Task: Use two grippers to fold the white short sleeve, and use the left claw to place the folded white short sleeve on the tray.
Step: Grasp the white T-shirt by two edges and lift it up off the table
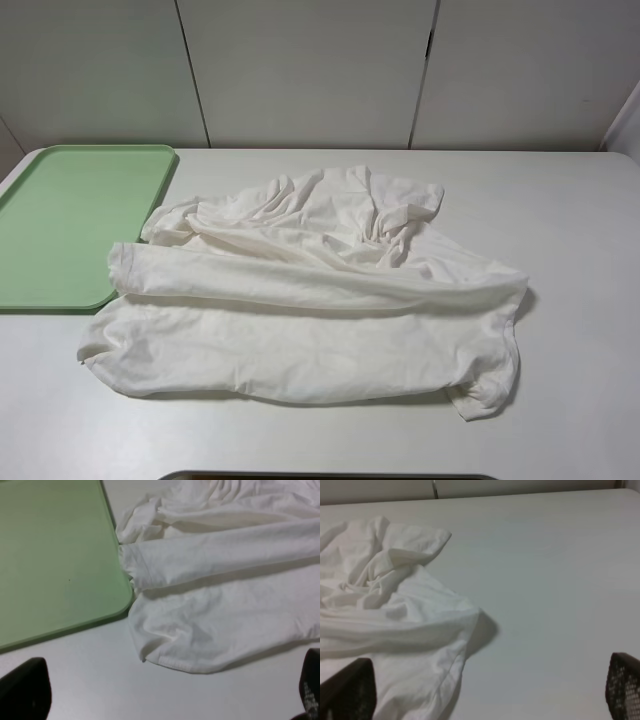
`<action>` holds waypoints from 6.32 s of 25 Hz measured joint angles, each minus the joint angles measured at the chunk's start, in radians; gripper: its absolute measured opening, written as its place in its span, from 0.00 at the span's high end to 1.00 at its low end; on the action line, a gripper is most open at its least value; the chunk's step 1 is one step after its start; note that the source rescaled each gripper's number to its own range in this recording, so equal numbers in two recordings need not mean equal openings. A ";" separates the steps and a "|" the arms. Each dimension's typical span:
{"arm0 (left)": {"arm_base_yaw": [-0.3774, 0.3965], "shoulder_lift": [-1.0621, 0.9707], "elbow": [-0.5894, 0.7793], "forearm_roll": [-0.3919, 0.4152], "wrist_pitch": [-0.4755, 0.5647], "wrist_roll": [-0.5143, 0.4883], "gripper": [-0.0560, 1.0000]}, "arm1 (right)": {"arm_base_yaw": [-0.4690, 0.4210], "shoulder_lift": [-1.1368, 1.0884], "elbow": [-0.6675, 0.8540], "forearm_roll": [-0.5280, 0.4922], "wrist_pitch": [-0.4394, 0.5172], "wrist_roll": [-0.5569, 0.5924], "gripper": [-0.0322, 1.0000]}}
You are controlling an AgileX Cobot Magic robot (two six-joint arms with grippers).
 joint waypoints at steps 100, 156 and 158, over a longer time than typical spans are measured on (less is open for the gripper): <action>-0.531 1.508 -0.508 0.219 -0.122 0.672 0.08 | 0.520 1.480 -0.389 -0.018 -0.330 -0.948 0.00; -0.381 1.921 -0.497 0.272 -0.519 0.882 0.29 | 0.396 1.874 -0.369 -0.151 -0.516 -0.887 0.08; -0.381 1.921 -0.497 0.272 -0.519 0.882 0.33 | 0.396 1.874 -0.369 -0.148 -0.516 -0.887 0.12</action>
